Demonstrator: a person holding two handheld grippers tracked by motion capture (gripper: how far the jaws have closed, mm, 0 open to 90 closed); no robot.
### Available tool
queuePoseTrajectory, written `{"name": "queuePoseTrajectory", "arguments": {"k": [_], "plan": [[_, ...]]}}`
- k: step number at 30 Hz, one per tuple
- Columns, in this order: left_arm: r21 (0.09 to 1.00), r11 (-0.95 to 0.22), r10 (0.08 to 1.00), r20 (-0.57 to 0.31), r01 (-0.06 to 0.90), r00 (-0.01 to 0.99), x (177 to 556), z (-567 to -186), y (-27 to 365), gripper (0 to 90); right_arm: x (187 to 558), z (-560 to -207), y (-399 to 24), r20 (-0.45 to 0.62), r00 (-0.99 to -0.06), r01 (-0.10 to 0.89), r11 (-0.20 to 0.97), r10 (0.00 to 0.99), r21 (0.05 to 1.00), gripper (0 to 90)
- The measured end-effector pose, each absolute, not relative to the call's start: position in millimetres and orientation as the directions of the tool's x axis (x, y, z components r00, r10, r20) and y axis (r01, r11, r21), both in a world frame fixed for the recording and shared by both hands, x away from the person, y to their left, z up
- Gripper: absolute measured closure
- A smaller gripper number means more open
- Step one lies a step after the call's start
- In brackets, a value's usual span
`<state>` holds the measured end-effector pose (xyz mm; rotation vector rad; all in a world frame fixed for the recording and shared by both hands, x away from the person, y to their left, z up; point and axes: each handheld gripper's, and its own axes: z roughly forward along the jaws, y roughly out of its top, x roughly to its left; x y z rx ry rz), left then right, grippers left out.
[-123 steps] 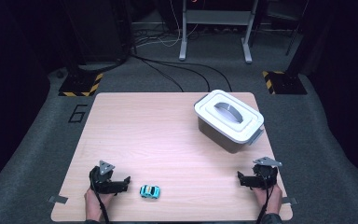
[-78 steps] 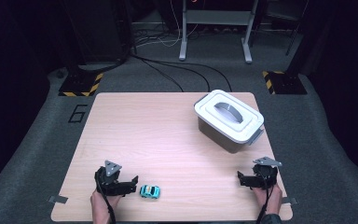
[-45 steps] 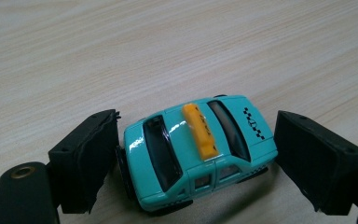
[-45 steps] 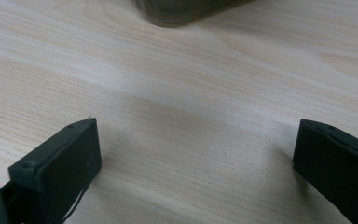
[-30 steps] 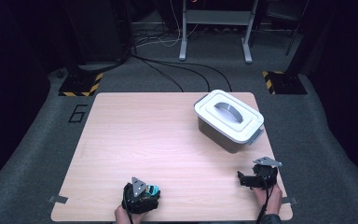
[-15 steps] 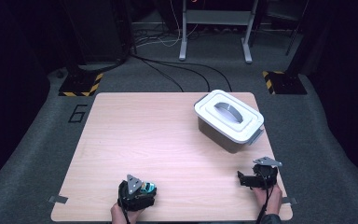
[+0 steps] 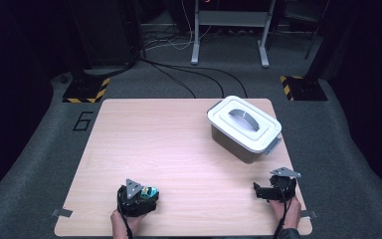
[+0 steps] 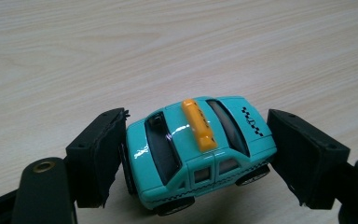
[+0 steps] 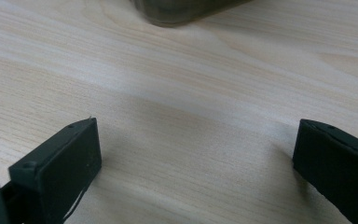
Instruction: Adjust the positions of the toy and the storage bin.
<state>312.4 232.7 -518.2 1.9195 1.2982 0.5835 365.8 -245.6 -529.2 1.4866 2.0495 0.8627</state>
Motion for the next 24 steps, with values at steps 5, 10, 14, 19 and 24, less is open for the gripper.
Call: {"name": "queuePoseTrajectory", "arguments": {"k": [5,10,14,19,24], "plan": [[0.789,-0.196,0.928,-0.042,0.582,0.369,317,-519,239,22.2,366,-529,-246,-0.004,-0.309,0.661,0.218,0.951,0.718,0.1],[0.791,-0.19,0.93,-0.045,0.581,0.365,323,-520,244,22.2,366,-529,-246,-0.004,-0.309,0.661,0.218,0.951,0.718,0.1],[0.791,-0.187,0.932,-0.044,0.583,0.359,329,-520,252,22.2,366,-529,-246,-0.003,-0.309,0.662,0.218,0.951,0.718,0.1],[0.796,-0.181,0.936,-0.042,0.578,0.351,340,-520,263,22.2,366,-529,-246,-0.003,-0.309,0.662,0.218,0.951,0.718,0.1],[0.794,-0.176,0.944,-0.031,0.581,0.328,350,-519,269,22.2,366,-529,-246,-0.003,-0.31,0.662,0.218,0.951,0.717,0.1]]}}
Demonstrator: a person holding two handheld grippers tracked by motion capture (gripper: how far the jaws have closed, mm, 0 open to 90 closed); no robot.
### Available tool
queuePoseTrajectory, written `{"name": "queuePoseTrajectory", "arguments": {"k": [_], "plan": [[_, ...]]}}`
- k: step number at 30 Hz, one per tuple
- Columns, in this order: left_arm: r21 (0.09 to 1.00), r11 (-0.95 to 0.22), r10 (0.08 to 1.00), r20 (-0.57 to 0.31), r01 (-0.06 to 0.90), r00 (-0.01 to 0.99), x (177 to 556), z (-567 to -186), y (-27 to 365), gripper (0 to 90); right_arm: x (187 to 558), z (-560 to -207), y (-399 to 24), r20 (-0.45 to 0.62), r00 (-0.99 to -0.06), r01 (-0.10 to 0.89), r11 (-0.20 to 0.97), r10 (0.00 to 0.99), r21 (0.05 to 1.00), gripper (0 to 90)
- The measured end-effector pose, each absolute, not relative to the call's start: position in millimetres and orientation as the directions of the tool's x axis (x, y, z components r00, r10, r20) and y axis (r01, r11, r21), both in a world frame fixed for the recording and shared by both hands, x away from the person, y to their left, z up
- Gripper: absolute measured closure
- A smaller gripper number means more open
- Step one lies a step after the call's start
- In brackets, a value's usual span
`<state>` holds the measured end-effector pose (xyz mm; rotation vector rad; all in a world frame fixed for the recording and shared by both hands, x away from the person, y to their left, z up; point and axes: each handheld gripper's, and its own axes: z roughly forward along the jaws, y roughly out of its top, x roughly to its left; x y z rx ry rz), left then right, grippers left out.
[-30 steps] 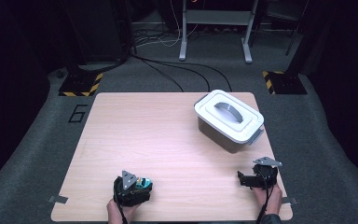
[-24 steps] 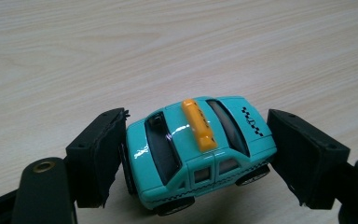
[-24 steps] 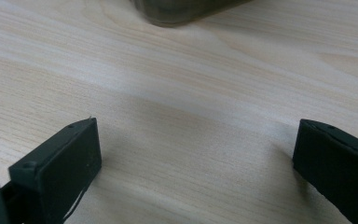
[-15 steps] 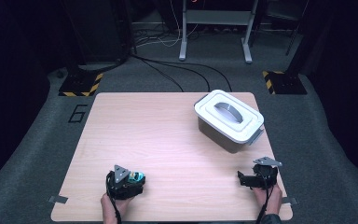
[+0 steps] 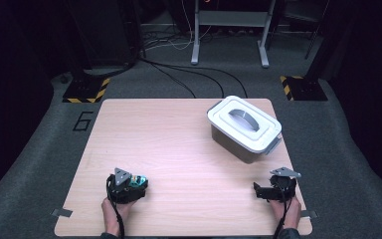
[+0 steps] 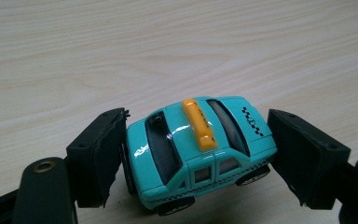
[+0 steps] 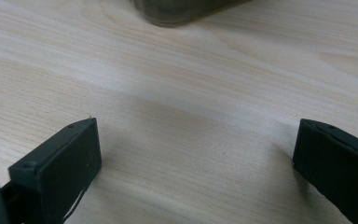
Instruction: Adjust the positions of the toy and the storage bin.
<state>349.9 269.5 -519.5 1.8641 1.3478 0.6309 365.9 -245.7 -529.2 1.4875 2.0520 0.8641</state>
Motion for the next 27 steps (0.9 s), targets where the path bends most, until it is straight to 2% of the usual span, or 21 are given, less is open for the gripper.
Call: {"name": "queuePoseTrajectory", "arguments": {"k": [13,27], "plan": [[0.792,-0.138,0.962,-0.034,0.595,0.27,370,-522,297,22.1,366,-529,-246,-0.003,-0.309,0.662,0.218,0.951,0.717,0.1],[0.756,-0.165,0.964,-0.013,0.634,0.267,374,-530,296,21.8,366,-529,-246,-0.003,-0.307,0.662,0.216,0.952,0.718,0.2]]}}
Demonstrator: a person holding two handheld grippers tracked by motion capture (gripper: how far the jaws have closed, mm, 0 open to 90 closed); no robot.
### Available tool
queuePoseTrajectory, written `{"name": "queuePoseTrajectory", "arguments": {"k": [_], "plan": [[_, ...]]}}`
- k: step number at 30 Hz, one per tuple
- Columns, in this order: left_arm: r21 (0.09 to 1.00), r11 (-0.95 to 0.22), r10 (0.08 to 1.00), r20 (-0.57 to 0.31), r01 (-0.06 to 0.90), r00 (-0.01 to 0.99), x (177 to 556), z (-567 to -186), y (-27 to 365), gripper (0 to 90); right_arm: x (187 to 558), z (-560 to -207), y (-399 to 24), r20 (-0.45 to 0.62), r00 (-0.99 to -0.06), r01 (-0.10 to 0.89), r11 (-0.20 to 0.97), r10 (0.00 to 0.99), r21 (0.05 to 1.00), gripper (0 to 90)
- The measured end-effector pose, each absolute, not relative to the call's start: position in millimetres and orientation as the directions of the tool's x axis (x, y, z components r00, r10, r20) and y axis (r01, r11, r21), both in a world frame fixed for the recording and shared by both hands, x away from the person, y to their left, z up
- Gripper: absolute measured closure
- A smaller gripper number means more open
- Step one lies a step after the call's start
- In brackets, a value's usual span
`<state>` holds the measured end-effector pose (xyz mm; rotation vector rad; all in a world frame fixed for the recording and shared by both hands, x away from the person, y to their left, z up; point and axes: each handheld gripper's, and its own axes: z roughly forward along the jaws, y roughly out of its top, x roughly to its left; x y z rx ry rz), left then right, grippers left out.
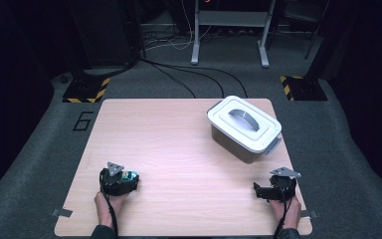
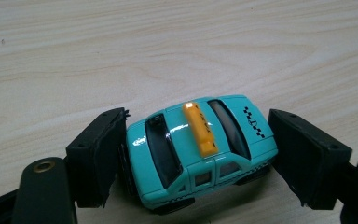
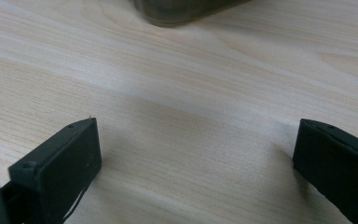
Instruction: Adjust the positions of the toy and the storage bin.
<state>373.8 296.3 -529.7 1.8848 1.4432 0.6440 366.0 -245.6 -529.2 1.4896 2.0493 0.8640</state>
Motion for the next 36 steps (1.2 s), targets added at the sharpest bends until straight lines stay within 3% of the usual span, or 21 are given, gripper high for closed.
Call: {"name": "queuePoseTrajectory", "arguments": {"k": [5,6,16,21,26,31,36], "plan": [[0.759,-0.157,0.967,-0.01,0.632,0.253,373,-530,296,21.0,366,-529,-246,-0.002,-0.307,0.662,0.215,0.952,0.718,0.1],[0.761,-0.132,0.972,-0.026,0.635,0.233,372,-529,298,13.8,366,-529,-246,-0.002,-0.307,0.662,0.215,0.952,0.718,0.2],[0.737,-0.107,0.971,-0.065,0.667,0.228,353,-531,309,0.9,366,-529,-246,-0.002,-0.308,0.663,0.216,0.951,0.717,0.2],[0.736,-0.088,0.975,-0.074,0.671,0.21,342,-531,314,0.0,366,-529,-246,-0.002,-0.309,0.663,0.217,0.951,0.716,0.2],[0.721,-0.137,0.978,-0.011,0.679,0.208,341,-532,309,0.0,366,-529,-246,0.002,-0.311,0.663,0.215,0.95,0.717,0.8],[0.72,-0.144,0.977,-0.006,0.679,0.214,341,-532,308,0.0,366,-529,-246,0.001,-0.314,0.664,0.218,0.949,0.715,0.8],[0.719,-0.153,0.973,-0.012,0.678,0.232,341,-532,309,0.0,365,-524,-248,0.064,-0.325,0.694,0.192,0.944,0.694,1.4]]}}
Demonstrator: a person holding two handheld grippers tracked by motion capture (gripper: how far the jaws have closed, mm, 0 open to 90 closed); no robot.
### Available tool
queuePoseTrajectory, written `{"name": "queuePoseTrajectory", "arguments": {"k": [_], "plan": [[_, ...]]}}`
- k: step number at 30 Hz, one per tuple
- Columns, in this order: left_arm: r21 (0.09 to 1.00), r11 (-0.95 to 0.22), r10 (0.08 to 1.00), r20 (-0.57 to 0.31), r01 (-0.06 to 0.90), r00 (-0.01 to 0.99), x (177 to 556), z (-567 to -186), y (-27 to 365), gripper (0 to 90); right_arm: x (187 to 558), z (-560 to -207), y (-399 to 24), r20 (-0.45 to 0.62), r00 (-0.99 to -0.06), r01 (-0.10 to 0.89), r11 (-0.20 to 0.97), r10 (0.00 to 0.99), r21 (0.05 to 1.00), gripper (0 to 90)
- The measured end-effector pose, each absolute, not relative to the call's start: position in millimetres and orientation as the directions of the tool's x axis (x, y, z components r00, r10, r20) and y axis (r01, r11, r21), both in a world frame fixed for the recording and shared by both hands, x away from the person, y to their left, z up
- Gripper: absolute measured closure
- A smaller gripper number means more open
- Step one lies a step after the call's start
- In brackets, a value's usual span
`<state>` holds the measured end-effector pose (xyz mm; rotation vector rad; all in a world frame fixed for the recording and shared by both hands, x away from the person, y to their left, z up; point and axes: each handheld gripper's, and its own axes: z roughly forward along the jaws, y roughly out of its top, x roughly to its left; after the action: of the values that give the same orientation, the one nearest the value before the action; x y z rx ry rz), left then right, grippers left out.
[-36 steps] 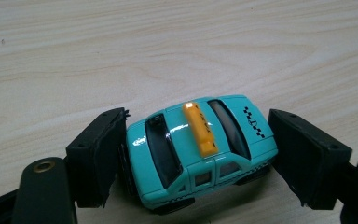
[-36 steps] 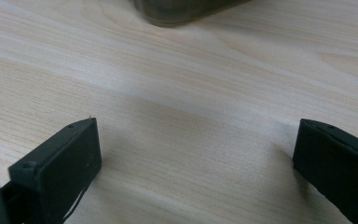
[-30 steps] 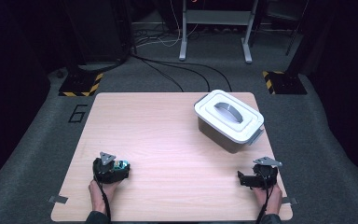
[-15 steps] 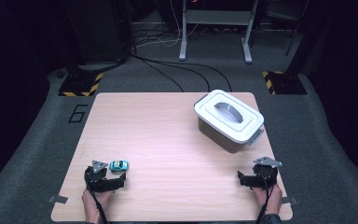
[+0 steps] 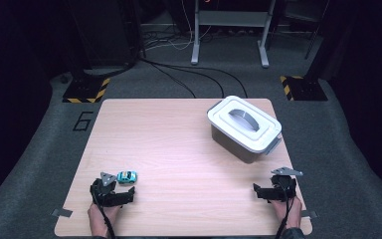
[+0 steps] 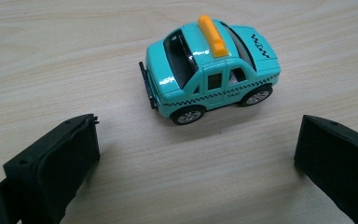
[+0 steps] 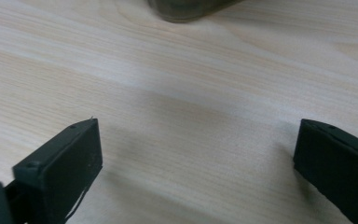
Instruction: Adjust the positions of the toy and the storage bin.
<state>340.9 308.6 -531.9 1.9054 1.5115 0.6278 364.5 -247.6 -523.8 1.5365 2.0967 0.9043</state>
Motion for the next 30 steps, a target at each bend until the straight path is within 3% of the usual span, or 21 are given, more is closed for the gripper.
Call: {"name": "queuePoseTrajectory", "arguments": {"k": [16,30], "plan": [[0.724,-0.159,0.971,-0.007,0.671,0.239,342,-532,306,0.0,362,-474,-240,0.054,-0.391,0.68,0.249,0.919,0.689,4.1],[0.721,-0.17,0.969,0.0,0.672,0.245,342,-532,307,0.2,369,-404,-226,0.012,-0.437,0.593,0.278,0.899,0.756,5.1]]}}
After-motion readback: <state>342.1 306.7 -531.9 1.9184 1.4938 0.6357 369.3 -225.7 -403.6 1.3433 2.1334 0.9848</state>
